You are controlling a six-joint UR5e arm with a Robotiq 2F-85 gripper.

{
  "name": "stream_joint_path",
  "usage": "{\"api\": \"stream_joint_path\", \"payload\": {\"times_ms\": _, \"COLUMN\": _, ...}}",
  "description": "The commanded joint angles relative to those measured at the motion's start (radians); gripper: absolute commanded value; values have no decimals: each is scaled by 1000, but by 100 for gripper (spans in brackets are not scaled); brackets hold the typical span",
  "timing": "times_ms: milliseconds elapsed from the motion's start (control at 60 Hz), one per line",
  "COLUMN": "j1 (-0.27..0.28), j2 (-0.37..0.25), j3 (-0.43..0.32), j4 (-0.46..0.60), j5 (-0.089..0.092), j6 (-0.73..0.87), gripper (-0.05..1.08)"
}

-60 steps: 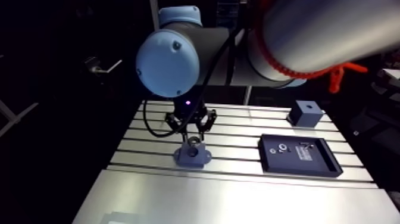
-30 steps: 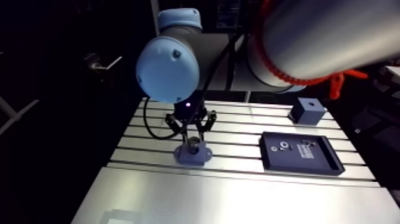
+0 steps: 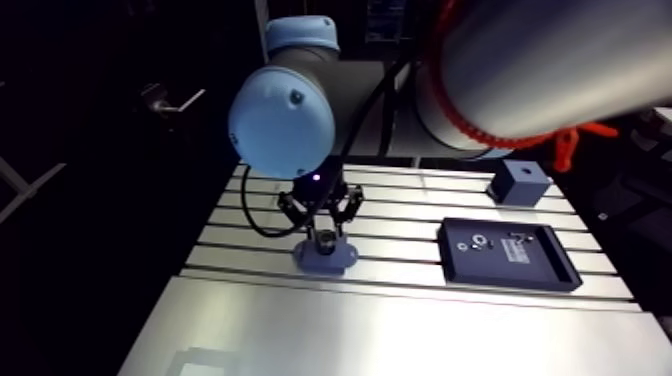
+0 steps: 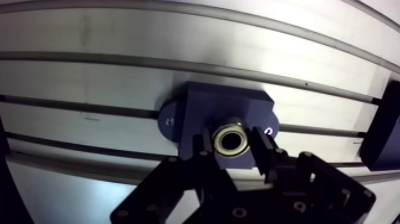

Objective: Pick up the bearing and press it into the housing until flush.

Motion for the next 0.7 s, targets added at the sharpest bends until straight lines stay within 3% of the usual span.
{"api": "stream_joint_path", "payload": {"times_ms": 17, "j1": 0, "j2": 6, "j3": 4, "j4": -12, "j5": 0, "j6": -3, "gripper": 59}}
{"api": "stream_joint_path", "payload": {"times_ms": 700, "j1": 6, "j2": 4, "j3": 12, "j4": -13, "j5": 0, "j6": -3, "gripper": 59}}
